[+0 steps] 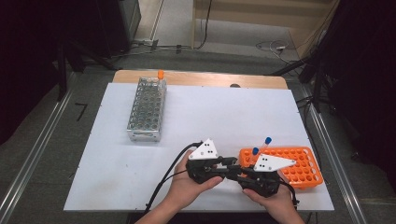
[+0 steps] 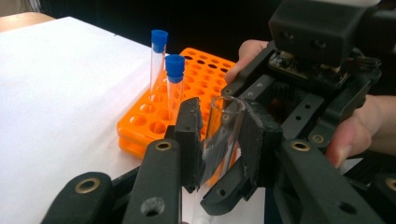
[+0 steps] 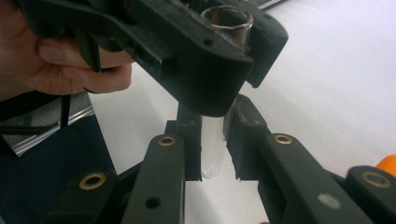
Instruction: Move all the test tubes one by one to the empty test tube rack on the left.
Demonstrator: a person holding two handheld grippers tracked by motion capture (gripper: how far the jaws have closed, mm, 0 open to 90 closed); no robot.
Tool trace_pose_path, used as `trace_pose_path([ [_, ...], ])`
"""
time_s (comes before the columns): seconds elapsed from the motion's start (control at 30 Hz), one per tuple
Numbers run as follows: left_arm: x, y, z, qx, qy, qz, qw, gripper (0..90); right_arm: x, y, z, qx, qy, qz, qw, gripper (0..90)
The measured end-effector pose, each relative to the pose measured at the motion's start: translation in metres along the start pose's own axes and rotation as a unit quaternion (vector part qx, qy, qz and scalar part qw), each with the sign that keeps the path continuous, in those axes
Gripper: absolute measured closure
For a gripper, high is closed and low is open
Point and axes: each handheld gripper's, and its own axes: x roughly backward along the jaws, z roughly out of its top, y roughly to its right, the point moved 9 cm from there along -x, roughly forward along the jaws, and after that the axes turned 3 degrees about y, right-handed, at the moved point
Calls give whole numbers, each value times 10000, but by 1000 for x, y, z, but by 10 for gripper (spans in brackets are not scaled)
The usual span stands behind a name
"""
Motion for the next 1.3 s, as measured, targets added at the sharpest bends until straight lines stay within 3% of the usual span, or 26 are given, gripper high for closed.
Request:
trace_pose_path([
  [0.57, 3, -3, 1, -151, 42, 128, 9998, 771, 0, 0, -1, -41, 91, 110, 9999, 723],
  [1.0, 21, -21, 7, -85, 236, 408, 9989, 771, 13, 5, -7, -88, 196, 91, 9997, 521],
  [1.3, 45, -46, 13, 12, 414, 752, 9963, 771, 30, 14, -12, -57, 282, -51, 9996, 341],
])
